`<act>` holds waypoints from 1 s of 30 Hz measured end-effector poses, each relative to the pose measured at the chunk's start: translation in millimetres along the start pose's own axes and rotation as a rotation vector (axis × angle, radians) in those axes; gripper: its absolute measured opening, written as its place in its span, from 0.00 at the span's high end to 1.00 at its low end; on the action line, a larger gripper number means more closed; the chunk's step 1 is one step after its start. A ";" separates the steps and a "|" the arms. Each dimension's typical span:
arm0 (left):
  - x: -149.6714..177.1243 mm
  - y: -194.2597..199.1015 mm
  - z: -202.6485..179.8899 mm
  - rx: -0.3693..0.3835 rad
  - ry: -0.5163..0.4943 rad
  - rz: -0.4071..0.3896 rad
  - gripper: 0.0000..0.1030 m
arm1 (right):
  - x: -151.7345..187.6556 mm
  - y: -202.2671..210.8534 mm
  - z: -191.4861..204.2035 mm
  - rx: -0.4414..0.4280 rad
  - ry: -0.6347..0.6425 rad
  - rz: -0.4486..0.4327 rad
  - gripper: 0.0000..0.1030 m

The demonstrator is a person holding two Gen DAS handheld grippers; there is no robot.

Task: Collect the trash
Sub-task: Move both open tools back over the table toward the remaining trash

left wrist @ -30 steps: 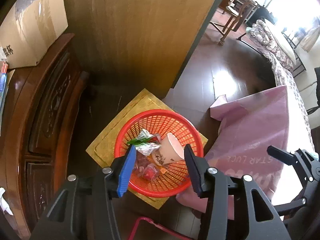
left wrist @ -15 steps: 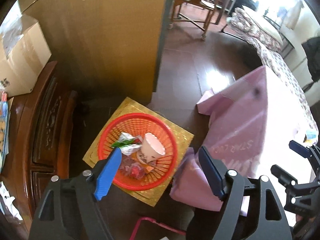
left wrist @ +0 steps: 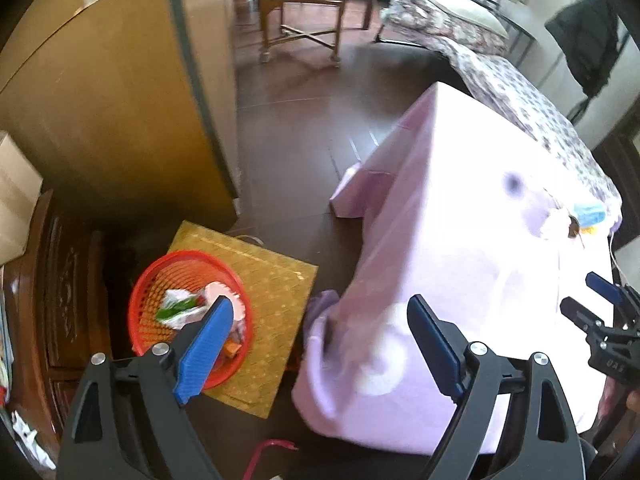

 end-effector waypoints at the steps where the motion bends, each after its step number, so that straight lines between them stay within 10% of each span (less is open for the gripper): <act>1: -1.4 -2.0 -9.6 0.003 -0.014 0.002 0.15 | 1.1 0.9 -10.5 0.002 -0.022 -0.006 0.21; 30: -50.9 -82.5 -277.0 0.119 -0.375 0.011 0.15 | 24.3 -7.8 -170.5 0.058 -0.437 -0.079 0.21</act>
Point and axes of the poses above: each gripper's, at about its wrist camera, not at the fingertips, and y roughly against the way its jaws point, z to its left, x to its underside, the point moved 4 cm from there along -y, roughly the way its jaws point, and after that the axes turned 2 degrees about z, right-handed, at the moved point
